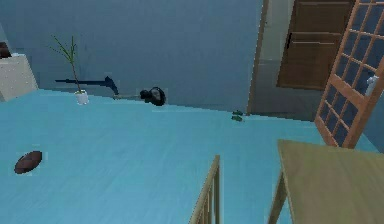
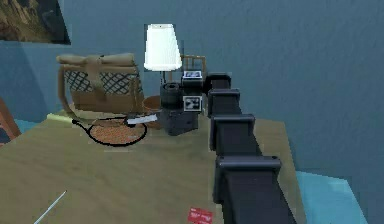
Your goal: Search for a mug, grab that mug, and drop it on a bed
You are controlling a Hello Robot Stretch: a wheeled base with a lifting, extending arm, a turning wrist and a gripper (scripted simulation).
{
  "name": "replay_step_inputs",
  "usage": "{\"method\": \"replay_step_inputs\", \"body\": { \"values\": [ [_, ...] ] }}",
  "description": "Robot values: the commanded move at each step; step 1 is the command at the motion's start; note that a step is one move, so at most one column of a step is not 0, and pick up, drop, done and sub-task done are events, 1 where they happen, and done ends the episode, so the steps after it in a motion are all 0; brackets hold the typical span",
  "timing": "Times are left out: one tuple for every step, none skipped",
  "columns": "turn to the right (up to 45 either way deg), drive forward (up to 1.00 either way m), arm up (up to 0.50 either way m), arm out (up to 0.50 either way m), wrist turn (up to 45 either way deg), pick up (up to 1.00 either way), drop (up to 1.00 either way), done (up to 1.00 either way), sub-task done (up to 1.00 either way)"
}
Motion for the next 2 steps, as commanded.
{"method": "replay_step_inputs", "body": {
  "values": [
    [0.0, 0.0, 0.0, 0.0, -45.0, 0.0, 0.0, 0.0, 0.0],
    [0.0, 0.0, 0.0, 0.0, -45.0, 0.0, 0.0, 0.0, 0.0]
  ]
}}
